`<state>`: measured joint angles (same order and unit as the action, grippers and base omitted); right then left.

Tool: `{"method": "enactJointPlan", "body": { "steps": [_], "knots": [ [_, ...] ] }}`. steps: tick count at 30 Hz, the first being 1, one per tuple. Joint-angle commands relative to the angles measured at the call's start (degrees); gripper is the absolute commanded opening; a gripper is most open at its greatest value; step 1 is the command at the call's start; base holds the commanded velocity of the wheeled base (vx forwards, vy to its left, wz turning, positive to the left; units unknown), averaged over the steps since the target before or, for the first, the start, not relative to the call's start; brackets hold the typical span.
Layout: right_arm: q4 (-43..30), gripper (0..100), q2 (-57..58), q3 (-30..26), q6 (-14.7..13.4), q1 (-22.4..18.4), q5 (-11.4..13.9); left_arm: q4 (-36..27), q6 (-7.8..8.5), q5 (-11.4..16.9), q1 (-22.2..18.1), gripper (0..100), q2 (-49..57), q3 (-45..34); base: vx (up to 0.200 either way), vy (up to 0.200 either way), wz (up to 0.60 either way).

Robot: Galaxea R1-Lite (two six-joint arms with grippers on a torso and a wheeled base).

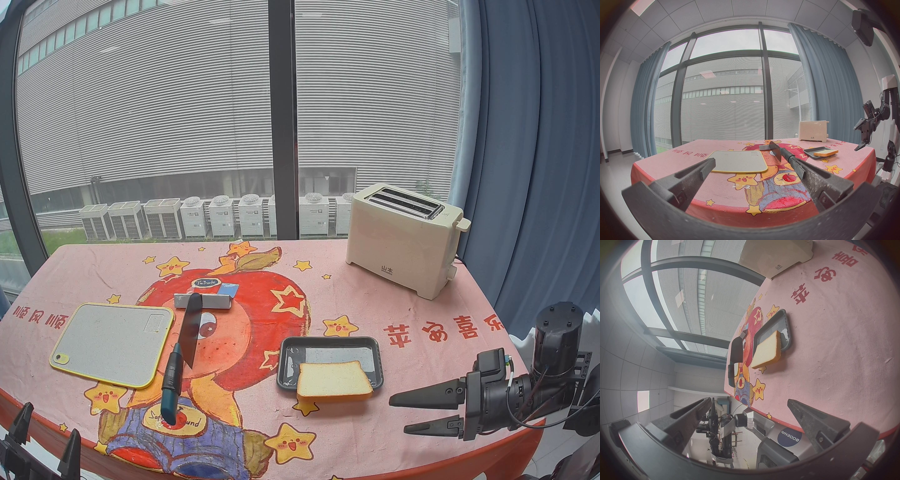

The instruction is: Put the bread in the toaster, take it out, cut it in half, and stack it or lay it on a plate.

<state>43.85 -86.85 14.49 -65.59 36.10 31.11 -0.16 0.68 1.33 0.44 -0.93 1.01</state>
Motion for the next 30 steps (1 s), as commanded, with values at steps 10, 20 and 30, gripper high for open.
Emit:
{"method": "enactJointPlan", "body": {
  "steps": [10,20,30],
  "knots": [
    [0.01,100,-1.75,4.58,-7.01,-0.41,0.00,-0.02,0.02,-0.01,0.00,100,0.93,-1.01,0.000,0.000,0.00],
    [0.01,100,-6.14,5.72,-7.54,0.20,0.18,-0.02,0.02,-0.01,0.00,100,0.93,-1.01,0.000,0.000,0.00],
    [3.96,100,-9.83,5.37,-9.56,0.29,0.18,-0.02,0.02,-0.01,0.00,100,0.93,-1.01,0.000,0.000,0.00]
  ]
}}
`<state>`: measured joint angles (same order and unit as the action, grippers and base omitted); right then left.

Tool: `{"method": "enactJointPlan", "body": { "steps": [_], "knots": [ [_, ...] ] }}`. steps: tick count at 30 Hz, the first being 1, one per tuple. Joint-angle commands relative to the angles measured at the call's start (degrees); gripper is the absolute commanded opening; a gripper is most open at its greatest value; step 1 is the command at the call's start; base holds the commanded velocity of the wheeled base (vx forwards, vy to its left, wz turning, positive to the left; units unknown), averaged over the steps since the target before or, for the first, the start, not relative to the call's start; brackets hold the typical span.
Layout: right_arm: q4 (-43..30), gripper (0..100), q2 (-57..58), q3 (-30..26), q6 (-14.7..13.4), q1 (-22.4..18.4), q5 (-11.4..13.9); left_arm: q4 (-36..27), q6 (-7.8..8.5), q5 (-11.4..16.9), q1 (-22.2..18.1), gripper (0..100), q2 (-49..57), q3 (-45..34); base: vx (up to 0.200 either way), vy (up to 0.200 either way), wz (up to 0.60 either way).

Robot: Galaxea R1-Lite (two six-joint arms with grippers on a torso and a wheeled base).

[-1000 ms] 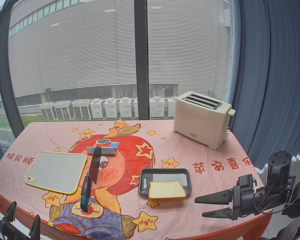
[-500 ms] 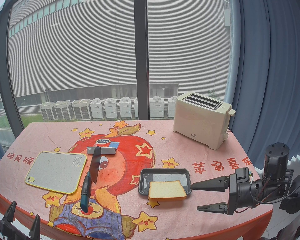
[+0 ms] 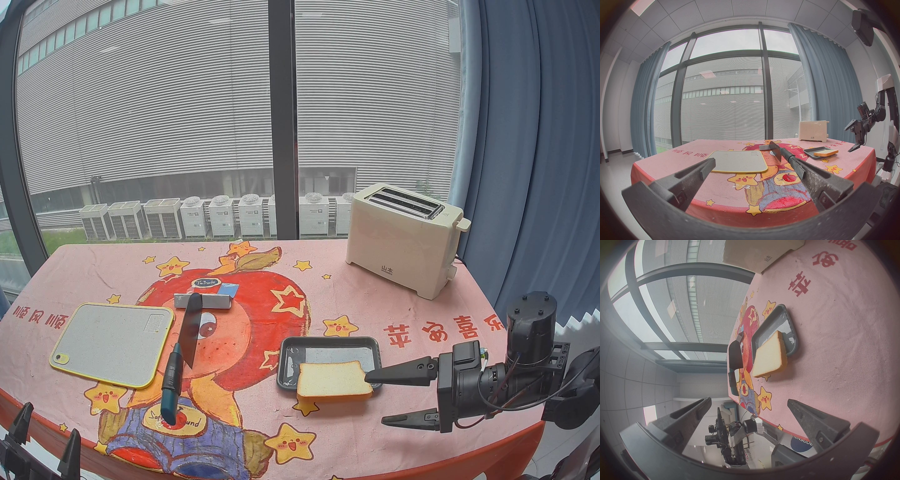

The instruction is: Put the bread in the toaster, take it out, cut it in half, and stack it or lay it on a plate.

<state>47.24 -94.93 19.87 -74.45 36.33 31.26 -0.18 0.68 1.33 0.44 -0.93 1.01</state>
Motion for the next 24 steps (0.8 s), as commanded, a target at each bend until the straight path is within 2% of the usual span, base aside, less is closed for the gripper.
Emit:
{"method": "enactJointPlan", "body": {
  "steps": [1,10,17,24],
  "knots": [
    [0.93,100,-2.10,0.17,-1.14,0.06,0.03,0.01,0.02,-0.01,0.00,100,0.93,-1.01,0.000,0.000,0.00],
    [7.17,100,-6.76,-0.45,-1.93,0.06,-0.06,0.01,0.02,-0.01,0.00,100,0.93,-1.01,0.000,0.000,0.00],
    [7.34,100,-8.08,-0.45,-1.93,0.15,-0.14,0.01,0.02,-0.01,0.00,100,0.93,-1.01,0.000,0.000,0.00],
    [7.34,100,-8.17,-0.71,-3.25,-0.20,-0.06,0.01,0.02,-0.01,0.00,100,0.93,-1.01,0.000,0.000,0.00]
  ]
}}
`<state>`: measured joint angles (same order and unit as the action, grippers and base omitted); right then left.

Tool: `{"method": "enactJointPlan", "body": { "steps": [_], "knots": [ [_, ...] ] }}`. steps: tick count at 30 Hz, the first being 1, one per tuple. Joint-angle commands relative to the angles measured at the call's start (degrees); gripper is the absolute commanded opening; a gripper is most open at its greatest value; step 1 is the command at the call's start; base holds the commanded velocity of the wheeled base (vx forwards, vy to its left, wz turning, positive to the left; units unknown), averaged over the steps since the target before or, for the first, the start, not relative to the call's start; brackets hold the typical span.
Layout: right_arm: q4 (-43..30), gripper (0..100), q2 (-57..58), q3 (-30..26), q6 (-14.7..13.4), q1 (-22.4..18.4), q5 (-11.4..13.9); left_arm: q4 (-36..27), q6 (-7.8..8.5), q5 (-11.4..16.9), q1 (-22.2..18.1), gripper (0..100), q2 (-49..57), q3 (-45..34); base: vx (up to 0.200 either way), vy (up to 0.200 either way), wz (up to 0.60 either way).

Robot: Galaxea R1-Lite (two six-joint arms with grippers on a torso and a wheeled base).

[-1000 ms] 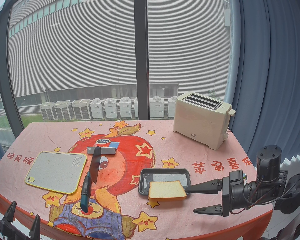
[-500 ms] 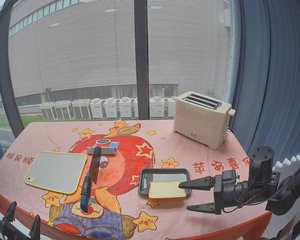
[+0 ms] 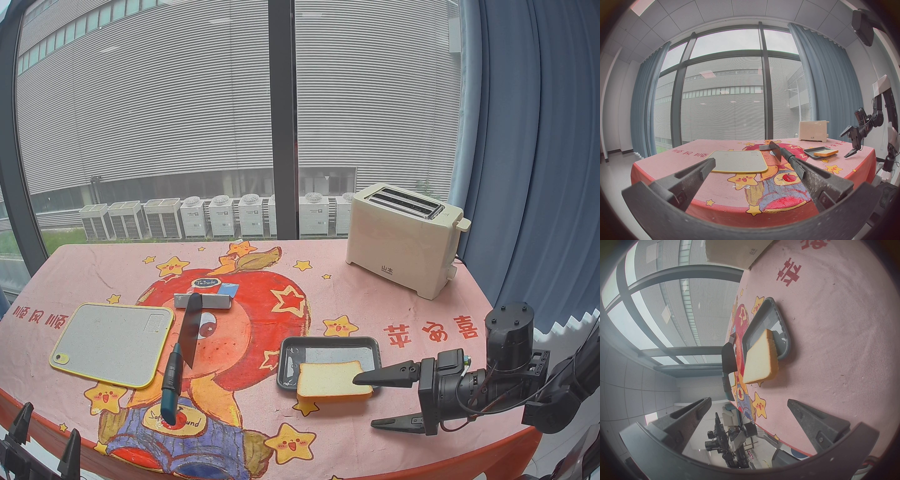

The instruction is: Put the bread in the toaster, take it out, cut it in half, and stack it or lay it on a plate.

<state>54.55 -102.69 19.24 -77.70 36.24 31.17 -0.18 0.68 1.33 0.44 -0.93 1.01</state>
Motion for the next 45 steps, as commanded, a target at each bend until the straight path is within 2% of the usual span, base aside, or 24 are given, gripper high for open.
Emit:
{"method": "enactJointPlan", "body": {
  "steps": [1,18,24,28,32,45],
  "knots": [
    [0.03,100,-0.40,-0.08,0.01,-0.12,0.03,0.01,0.02,-0.01,0.00,100,0.93,-1.01,0.000,0.000,0.00],
    [0.20,100,-3.13,1.07,0.01,0.14,0.12,0.01,0.02,-0.01,0.00,100,0.93,-1.01,0.000,0.000,0.00],
    [4.95,100,-5.24,1.33,-0.17,0.14,-0.06,0.01,0.02,-0.01,0.00,100,0.93,-1.01,0.000,0.000,0.00],
    [7.50,100,-5.94,1.59,-1.22,0.23,-0.06,0.01,0.02,-0.01,0.00,100,0.93,-1.01,0.000,0.000,0.00],
    [10.66,100,-7.08,2.21,-3.51,0.14,-0.15,0.01,0.02,-0.01,0.00,100,0.93,-1.01,0.000,0.000,0.00],
    [11.37,100,-9.10,2.91,-3.95,-0.56,-0.32,0.01,0.02,-0.01,0.00,100,0.93,-1.01,0.000,0.000,0.00]
  ]
}}
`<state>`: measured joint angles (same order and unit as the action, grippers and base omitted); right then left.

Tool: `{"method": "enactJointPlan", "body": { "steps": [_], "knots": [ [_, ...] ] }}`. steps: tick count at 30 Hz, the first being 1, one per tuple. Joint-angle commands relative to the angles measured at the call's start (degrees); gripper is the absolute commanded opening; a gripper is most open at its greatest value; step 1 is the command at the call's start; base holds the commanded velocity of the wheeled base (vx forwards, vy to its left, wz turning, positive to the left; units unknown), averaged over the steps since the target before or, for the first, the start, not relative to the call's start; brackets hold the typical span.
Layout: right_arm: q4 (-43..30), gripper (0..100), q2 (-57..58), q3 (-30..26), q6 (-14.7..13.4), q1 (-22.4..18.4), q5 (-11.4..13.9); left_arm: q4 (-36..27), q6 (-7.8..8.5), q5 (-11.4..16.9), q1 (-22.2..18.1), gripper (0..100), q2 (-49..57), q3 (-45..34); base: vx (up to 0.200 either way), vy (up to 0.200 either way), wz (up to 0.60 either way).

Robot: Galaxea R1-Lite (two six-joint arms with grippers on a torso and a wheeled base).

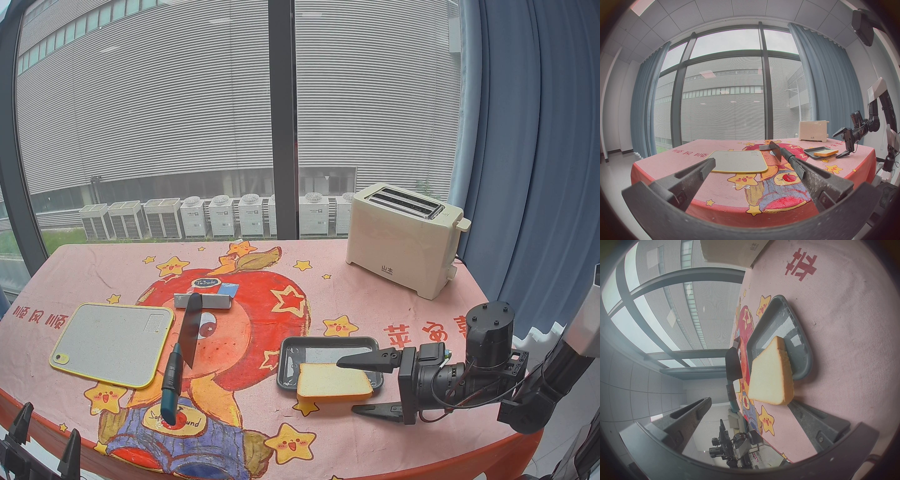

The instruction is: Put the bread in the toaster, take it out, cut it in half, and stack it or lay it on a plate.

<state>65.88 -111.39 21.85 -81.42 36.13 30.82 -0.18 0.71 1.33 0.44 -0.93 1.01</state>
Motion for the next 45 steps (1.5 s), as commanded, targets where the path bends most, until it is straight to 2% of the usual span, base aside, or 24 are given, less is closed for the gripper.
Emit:
{"method": "enactJointPlan", "body": {
  "steps": [1,5,22,26,27,30,45],
  "knots": [
    [0.04,100,-0.41,0.57,-0.76,-0.54,0.03,0.01,0.00,-0.01,0.00,100,0.93,-1.01,0.000,0.000,0.00],
    [0.04,100,-0.32,0.83,-2.87,-0.63,0.12,0.01,0.00,-0.01,0.00,100,0.93,-1.01,0.000,0.000,0.00],
    [0.04,100,-0.76,1.09,-3.13,-0.80,-0.14,0.01,-0.09,-0.01,0.00,100,0.93,-1.01,0.000,0.000,0.00],
    [-0.14,100,-0.94,0.92,-3.22,-0.63,-1.46,0.01,0.00,-0.01,0.00,100,0.93,-1.01,0.000,0.000,0.00],
    [-0.22,0,-0.94,0.83,-3.22,-0.36,-1.99,0.01,0.00,-0.01,0.00,100,0.93,-1.01,0.000,0.000,0.00],
    [-1.01,0,-0.85,0.92,-3.22,0.25,-2.78,0.01,0.00,-0.01,0.00,100,0.93,-1.01,0.000,0.000,0.00],
    [-0.84,0,-0.50,0.57,-3.13,0.34,-2.96,0.01,0.00,-0.01,0.00,100,0.93,-1.01,0.000,0.000,0.00]
  ]
}}
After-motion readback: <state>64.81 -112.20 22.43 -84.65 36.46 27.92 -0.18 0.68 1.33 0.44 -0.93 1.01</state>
